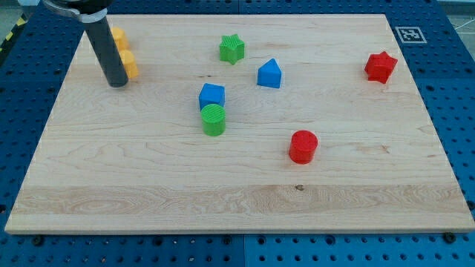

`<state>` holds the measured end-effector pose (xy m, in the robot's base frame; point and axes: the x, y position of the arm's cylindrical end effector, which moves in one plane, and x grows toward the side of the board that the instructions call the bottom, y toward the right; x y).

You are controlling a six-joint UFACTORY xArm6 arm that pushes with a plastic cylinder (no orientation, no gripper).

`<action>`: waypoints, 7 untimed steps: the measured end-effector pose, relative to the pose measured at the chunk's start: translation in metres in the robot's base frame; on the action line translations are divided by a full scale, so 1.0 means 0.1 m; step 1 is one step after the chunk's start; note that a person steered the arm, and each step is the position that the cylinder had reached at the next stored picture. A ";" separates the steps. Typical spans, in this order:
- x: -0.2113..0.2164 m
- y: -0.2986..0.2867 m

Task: Push yellow heart closer to yellow hexagon

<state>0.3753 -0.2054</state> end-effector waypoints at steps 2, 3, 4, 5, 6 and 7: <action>-0.45 -0.01; -0.45 -0.01; -0.21 0.25; -0.24 0.81; -0.38 0.90; -0.38 0.89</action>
<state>0.3373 -0.1161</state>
